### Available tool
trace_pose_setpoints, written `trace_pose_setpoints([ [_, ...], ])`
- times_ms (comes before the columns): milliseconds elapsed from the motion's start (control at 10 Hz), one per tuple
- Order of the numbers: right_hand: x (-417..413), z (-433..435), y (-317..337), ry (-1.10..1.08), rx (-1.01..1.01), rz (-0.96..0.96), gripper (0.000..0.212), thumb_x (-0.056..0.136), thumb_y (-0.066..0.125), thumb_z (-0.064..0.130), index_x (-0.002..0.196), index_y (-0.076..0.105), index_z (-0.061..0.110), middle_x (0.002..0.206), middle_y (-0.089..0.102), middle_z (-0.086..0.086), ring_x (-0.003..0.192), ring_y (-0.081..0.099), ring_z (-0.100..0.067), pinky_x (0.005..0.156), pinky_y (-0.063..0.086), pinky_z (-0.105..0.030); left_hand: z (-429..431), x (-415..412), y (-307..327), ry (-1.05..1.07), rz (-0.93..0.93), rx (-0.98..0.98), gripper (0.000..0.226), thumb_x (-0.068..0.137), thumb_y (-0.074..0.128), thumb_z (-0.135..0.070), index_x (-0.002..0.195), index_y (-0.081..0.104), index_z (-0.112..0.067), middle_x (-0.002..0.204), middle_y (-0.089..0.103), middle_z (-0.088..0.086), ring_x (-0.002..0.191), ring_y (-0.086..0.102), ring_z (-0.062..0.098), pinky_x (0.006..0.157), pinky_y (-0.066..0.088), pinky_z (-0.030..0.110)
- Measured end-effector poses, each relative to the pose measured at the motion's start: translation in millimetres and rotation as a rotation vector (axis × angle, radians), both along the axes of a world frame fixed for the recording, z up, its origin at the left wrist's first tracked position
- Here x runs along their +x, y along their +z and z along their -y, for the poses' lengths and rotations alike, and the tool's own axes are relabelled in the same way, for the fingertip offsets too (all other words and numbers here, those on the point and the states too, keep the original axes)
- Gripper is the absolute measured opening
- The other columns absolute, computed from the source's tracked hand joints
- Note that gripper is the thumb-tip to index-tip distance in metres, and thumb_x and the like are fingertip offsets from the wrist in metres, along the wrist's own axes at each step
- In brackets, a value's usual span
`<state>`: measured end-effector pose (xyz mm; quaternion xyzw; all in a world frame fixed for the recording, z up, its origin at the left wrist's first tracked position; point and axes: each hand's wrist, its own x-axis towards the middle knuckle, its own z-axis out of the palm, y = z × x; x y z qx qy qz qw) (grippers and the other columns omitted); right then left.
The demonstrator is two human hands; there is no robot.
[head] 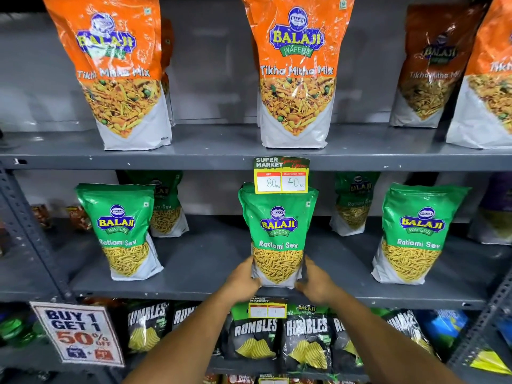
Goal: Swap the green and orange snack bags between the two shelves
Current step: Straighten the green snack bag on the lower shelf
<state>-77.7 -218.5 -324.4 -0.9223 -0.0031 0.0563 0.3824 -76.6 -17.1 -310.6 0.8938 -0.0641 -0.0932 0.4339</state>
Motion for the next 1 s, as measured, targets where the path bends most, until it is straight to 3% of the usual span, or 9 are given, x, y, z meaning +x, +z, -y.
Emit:
trace_pose_setpoints([
  [100,5,8,-5,0.052,0.041,-0.026,0.071,0.077,0.067,0.020,0.136,0.029,0.034,0.139,0.051,-0.003,0.126,0.049,-0.030,0.105,0.045,-0.047,-1,4,0,-0.015,-0.006,-0.023,0.058,0.083,0.056,-0.002,0.136,0.041,-0.019,0.129,0.055,-0.004,0.118,0.048,0.011,0.096,0.034,0.021],
  [200,4,7,0,0.048,0.033,-0.030,0.070,0.078,0.066,0.018,0.137,0.030,0.030,0.142,0.050,-0.006,0.127,0.049,-0.030,0.105,0.045,-0.048,-5,7,-3,-0.005,-0.010,-0.023,0.057,0.082,0.057,-0.002,0.135,0.044,-0.019,0.132,0.055,-0.003,0.121,0.049,0.013,0.099,0.036,0.024],
  [300,5,12,3,0.001,-0.055,-0.025,0.070,0.088,0.061,0.013,0.146,0.020,0.012,0.147,0.044,-0.013,0.130,0.046,-0.031,0.106,0.041,-0.037,-13,12,1,0.070,0.047,0.065,0.051,0.083,0.055,-0.008,0.132,0.047,-0.015,0.139,0.054,0.008,0.127,0.051,0.026,0.102,0.039,0.029],
  [400,7,19,7,-0.050,-0.165,0.031,0.072,0.091,0.058,0.018,0.147,0.015,0.007,0.149,0.039,-0.015,0.134,0.041,-0.032,0.107,0.038,-0.035,-21,18,11,0.134,0.130,0.192,0.053,0.086,0.052,-0.014,0.138,0.041,-0.013,0.144,0.048,0.011,0.132,0.046,0.030,0.106,0.038,0.032],
  [600,29,40,18,-0.128,-0.202,0.078,0.065,0.091,0.055,0.014,0.146,0.022,0.006,0.147,0.043,-0.017,0.132,0.043,-0.036,0.107,0.040,-0.039,-41,41,26,0.206,0.124,0.189,0.056,0.091,0.048,-0.017,0.144,0.029,-0.013,0.152,0.037,0.010,0.137,0.038,0.029,0.108,0.034,0.033],
  [800,74,44,25,-0.174,-0.127,0.114,0.055,0.089,0.054,0.009,0.141,0.035,0.008,0.141,0.050,-0.016,0.127,0.048,-0.037,0.102,0.043,-0.038,-37,77,22,0.285,0.077,0.089,0.056,0.089,0.052,-0.012,0.142,0.034,-0.009,0.148,0.042,0.012,0.135,0.041,0.029,0.110,0.035,0.036],
  [900,126,48,18,-0.171,-0.090,0.172,0.040,0.084,0.056,0.014,0.123,0.052,0.006,0.124,0.063,-0.018,0.115,0.058,-0.038,0.092,0.050,-0.040,-19,110,21,0.284,0.131,-0.084,0.019,0.085,0.055,0.000,0.103,0.061,-0.004,0.102,0.070,0.006,0.106,0.059,0.024,0.086,0.048,0.031],
  [1000,168,52,9,-0.135,-0.072,0.179,0.037,0.086,0.056,0.012,0.122,0.053,0.002,0.124,0.062,-0.019,0.114,0.058,-0.037,0.092,0.049,-0.036,-2,130,23,0.249,0.180,-0.146,0.022,0.085,0.056,0.005,0.069,0.059,-0.010,0.060,0.066,-0.008,0.076,0.061,0.018,0.062,0.049,0.022],
])
